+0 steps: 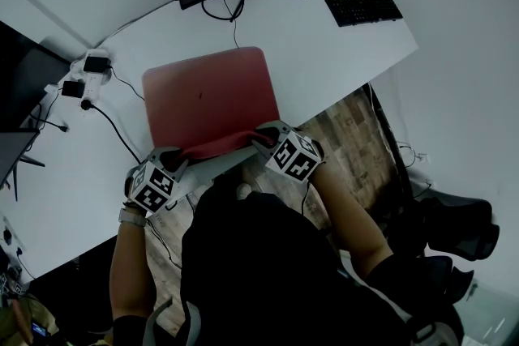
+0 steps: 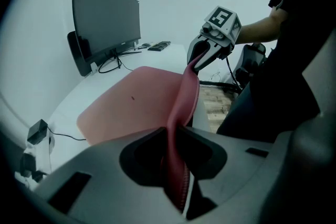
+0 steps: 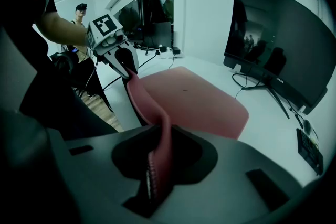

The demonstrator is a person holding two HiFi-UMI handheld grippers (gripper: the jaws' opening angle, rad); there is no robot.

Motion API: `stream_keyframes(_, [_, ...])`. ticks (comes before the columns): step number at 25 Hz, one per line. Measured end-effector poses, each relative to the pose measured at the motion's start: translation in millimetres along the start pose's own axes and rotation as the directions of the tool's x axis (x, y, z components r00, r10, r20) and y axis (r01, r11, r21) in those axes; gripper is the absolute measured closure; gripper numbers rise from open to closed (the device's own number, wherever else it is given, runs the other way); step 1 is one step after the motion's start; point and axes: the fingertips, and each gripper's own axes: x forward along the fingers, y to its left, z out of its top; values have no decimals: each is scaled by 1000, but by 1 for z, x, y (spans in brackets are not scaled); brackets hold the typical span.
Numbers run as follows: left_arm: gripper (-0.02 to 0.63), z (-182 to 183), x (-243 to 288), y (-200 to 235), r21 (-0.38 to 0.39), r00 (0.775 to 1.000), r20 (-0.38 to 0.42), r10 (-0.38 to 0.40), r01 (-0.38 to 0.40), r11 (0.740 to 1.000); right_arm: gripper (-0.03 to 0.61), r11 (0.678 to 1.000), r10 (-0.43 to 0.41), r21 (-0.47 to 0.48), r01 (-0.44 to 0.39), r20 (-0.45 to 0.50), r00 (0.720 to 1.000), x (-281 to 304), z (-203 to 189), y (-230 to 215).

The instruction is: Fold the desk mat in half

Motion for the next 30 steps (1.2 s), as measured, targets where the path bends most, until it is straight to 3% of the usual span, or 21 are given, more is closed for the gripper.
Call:
stream_keyframes(14, [535, 13, 15, 63, 40, 997, 56, -53, 51, 998, 506, 997, -66, -34, 64, -73, 995, 25, 31, -51])
stream_keyframes(23, [532, 23, 23, 98, 35, 998, 59, -19, 17, 999, 508, 995, -86, -50, 81, -91, 992, 40, 47, -85])
stream_keyframes(30, [533, 26, 33, 123, 14, 999, 33, 10, -10, 1000, 508, 998, -41, -61, 36, -89, 995, 58, 53, -108])
